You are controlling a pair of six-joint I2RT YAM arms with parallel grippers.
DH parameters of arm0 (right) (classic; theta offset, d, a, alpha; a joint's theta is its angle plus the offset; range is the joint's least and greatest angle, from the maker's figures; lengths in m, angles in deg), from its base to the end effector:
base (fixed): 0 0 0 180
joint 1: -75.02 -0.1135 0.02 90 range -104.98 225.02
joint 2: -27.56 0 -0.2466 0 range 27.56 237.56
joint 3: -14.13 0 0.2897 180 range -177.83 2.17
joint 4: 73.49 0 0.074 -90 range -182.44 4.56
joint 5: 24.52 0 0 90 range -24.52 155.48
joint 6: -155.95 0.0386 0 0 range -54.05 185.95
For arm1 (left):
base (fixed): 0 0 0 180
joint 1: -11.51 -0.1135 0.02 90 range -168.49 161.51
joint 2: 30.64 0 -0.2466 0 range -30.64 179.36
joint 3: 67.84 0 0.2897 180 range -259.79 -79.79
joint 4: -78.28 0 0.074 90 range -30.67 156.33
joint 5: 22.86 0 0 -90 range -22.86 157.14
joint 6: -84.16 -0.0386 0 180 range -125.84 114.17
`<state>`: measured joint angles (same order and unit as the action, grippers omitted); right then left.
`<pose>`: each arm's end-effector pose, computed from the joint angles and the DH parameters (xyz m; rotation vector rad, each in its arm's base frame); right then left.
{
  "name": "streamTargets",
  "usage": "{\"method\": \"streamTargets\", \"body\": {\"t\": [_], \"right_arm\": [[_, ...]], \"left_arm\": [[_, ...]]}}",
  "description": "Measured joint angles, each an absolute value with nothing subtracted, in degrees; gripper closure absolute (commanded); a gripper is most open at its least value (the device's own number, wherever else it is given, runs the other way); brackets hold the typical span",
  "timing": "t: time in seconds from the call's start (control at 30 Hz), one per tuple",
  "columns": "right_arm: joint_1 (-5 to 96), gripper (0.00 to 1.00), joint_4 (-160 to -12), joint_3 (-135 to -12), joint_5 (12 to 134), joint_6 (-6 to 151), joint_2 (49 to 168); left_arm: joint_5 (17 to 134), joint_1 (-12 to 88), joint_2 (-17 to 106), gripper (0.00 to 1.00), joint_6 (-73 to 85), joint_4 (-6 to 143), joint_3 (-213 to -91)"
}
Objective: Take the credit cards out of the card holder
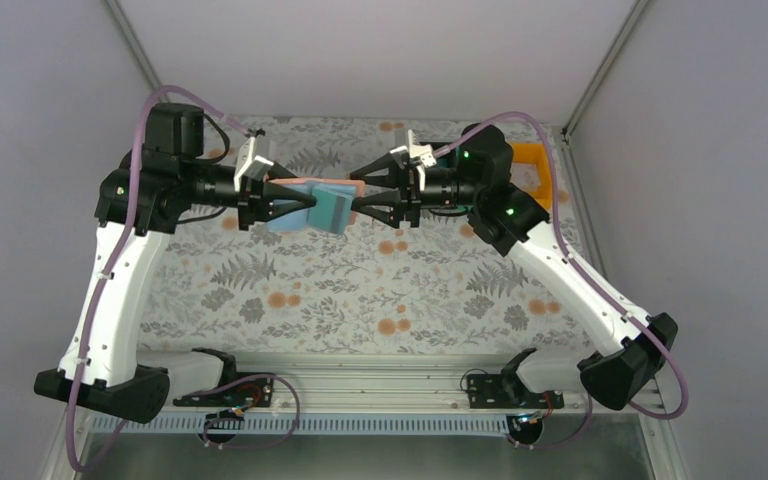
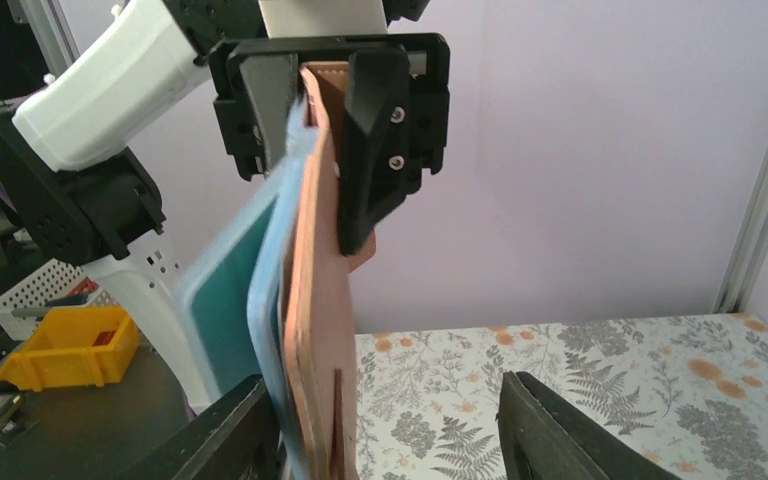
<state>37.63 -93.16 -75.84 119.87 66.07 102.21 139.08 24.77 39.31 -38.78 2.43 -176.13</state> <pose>0.2434 0.2255 0.4205 -1.2351 1.2745 1.2571 0.2163 -0.0887 0.4725 1.2992 1.4036 -1.1359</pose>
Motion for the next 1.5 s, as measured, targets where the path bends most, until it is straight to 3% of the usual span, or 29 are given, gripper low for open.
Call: {"method": "streamTargets", "body": {"t": [0.1,0.2,0.5,0.53,0.67,0.7,0.73,0.8,0.87,0.93,1.07,1.3,1.5], "right_arm": [[37.1,0.43,-91.9,-75.8,119.8,67.5,102.2],[36.1,0.34,-90.5,-75.8,118.9,69.2,102.2],[32.4,0.37,-88.9,-75.8,111.9,72.4,103.7],[32.2,0.41,-88.6,-75.8,111.4,72.7,104.0],[31.6,0.72,-88.3,-76.1,110.9,73.6,105.5],[31.4,0.78,-88.6,-76.5,110.8,73.7,106.1],[31.3,0.84,-88.9,-76.7,110.6,73.7,106.6],[31.2,0.94,-89.8,-76.8,110.2,73.4,106.8],[31.1,0.96,-91.0,-77.0,109.0,73.7,106.7],[31.2,0.96,-92.8,-77.1,106.1,74.6,106.7],[31.2,0.96,-99.7,-78.8,96.3,76.3,107.0],[31.2,0.96,-114.8,-87.0,68.4,79.6,114.9],[30.1,0.96,-124.4,-95.8,57.7,80.5,131.4]], "left_arm": [[137.1,24.8,39.3,0.98,-35.9,5.2,-175.5],[136.3,24.7,39.3,0.98,-34.2,6.5,-175.1],[135.7,24.8,39.3,0.98,-32.7,8.0,-175.1],[135.7,24.8,39.3,0.98,-32.6,8.0,-175.1],[135.5,24.8,39.6,0.97,-32.2,8.0,-175.1],[135.4,24.8,39.7,0.95,-32.2,8.0,-175.1],[135.0,24.7,39.8,0.84,-32.1,8.0,-175.1],[133.6,24.7,40.0,0.51,-31.7,8.7,-175.0],[131.7,24.6,40.0,0.24,-31.1,9.9,-174.4],[129.7,24.6,39.8,0.04,-30.2,10.9,-173.5],[123.9,23.9,38.9,0.00,-28.2,12.3,-170.2],[106.5,20.0,37.8,0.00,-21.8,18.1,-161.3],[108.0,15.8,35.0,0.00,-12.3,26.2,-144.8]]}}
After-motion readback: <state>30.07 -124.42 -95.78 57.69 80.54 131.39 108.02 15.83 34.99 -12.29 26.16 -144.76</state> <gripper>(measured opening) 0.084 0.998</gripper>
